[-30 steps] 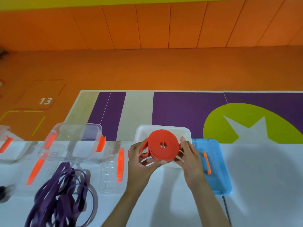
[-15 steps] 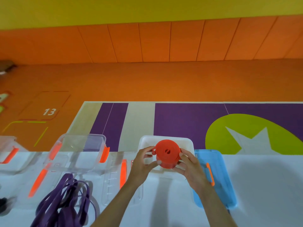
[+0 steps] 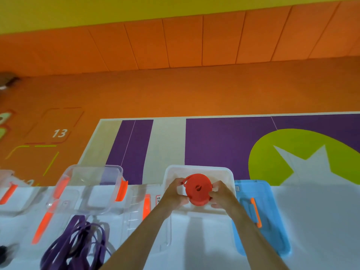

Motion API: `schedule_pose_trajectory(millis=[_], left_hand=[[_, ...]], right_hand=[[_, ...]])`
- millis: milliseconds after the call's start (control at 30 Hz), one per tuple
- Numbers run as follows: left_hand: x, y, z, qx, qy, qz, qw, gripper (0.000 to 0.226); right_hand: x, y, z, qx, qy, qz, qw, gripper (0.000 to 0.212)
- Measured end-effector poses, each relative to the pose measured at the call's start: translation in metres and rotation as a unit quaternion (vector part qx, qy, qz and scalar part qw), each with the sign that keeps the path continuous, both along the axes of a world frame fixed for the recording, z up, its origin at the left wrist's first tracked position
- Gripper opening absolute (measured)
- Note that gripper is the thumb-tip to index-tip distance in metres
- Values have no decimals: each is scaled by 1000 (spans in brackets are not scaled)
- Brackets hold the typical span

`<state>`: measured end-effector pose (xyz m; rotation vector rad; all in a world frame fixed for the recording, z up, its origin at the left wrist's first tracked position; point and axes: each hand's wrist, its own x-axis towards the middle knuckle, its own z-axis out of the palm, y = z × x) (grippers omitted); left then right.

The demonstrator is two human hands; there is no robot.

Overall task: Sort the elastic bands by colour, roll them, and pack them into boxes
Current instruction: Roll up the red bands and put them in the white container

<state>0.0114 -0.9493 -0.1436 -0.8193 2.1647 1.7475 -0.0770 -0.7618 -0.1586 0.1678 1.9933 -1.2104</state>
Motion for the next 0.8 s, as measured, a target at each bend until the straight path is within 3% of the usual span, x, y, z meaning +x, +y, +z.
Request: schedule_pose_trajectory(millis=[133, 300, 433, 633, 800], left_hand=[[-18, -1, -24, -70, -32, -36, 996, 69], [-31, -4, -52, -95, -96, -53, 989, 69], [-40, -4, -68, -104, -130, -54, 985, 74], [-54, 1, -79, -123, -126, -57, 983, 71], [-56, -1, -84, -116, -129, -33, 984, 65]], right_hand=[[-14, -14, -14, 58, -44, 46, 996, 62], [-22, -27, -30, 91, -85, 67, 990, 69], [-15, -32, -44, 53, -162, 0, 985, 79], [-4, -26, -63, 25, -173, -14, 984, 34], [-2, -24, -65, 26, -148, -26, 988, 21]])
